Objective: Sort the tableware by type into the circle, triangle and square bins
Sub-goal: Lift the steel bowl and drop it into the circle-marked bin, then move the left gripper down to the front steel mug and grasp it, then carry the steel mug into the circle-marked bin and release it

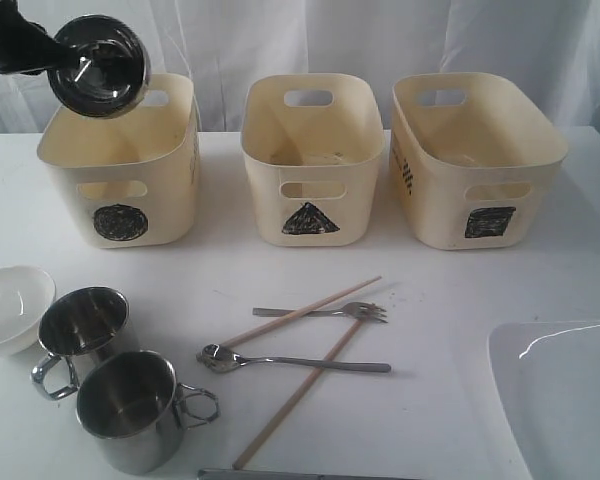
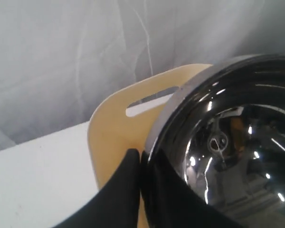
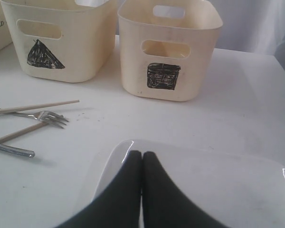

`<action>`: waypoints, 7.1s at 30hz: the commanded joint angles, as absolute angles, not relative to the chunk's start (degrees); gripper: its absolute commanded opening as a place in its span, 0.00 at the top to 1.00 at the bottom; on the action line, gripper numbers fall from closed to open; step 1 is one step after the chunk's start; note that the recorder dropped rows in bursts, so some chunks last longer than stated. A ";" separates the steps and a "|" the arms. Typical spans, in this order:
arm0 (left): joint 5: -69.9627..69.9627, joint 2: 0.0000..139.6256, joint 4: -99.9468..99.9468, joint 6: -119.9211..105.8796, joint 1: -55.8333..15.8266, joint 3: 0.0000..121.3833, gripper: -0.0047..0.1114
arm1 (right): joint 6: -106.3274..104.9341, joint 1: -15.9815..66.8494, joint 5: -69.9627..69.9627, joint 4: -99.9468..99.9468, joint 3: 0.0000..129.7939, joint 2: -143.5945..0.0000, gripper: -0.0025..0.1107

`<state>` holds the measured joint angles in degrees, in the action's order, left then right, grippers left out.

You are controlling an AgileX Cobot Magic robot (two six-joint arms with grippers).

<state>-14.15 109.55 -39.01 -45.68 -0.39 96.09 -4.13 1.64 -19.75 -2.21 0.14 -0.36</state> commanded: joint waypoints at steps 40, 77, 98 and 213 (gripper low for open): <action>-63.37 90.97 -25.12 -30.24 -4.06 77.36 0.95 | -4.13 1.35 -19.58 -2.09 0.00 0.00 0.98; -33.93 81.68 -17.78 -1.22 -4.06 54.47 0.81 | -4.13 1.35 -19.58 -2.09 0.00 0.00 0.98; -38.64 84.56 -26.73 -18.03 -4.06 54.47 0.43 | -4.13 1.35 -19.58 -2.09 0.00 0.00 0.98; 12.25 98.95 7.67 -4.51 -8.74 84.57 0.36 | -4.13 1.35 -19.58 -2.09 0.00 0.00 0.98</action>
